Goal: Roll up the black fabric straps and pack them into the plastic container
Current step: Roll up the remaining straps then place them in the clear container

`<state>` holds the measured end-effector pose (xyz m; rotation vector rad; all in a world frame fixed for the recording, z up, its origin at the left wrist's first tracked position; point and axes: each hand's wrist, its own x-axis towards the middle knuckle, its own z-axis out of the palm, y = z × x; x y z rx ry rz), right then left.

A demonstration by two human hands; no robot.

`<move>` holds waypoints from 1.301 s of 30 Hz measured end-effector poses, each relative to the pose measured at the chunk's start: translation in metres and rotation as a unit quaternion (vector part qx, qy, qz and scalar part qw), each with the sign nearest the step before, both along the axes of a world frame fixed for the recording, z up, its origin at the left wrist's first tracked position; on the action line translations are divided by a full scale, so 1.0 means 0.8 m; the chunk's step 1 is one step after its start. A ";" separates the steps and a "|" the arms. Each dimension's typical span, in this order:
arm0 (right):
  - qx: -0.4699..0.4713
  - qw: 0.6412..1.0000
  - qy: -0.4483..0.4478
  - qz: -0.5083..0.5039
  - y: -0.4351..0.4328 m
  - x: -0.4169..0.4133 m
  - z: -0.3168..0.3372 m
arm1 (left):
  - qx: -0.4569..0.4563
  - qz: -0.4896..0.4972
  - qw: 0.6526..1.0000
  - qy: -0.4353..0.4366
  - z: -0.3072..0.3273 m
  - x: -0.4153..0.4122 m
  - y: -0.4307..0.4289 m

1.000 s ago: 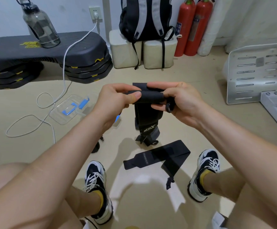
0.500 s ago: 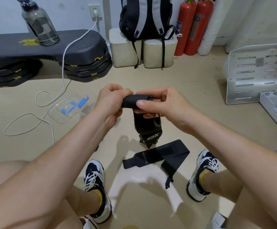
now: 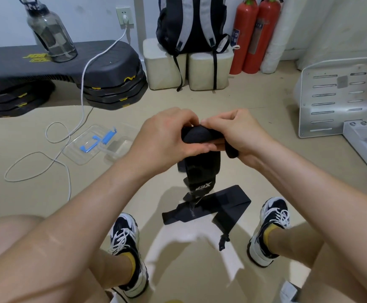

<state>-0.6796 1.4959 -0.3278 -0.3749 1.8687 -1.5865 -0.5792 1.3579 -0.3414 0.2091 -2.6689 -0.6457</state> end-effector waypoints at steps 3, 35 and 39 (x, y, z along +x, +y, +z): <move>-0.006 0.997 -0.064 0.035 0.003 -0.002 -0.003 | -0.055 0.008 0.998 0.001 0.001 0.002 0.003; 0.104 0.973 0.121 0.165 0.001 -0.001 -0.015 | 0.333 -0.016 0.936 -0.111 0.015 0.001 0.002; 0.111 0.961 0.187 0.174 0.000 -0.002 -0.015 | 0.187 -0.009 0.975 -0.117 0.009 -0.002 -0.001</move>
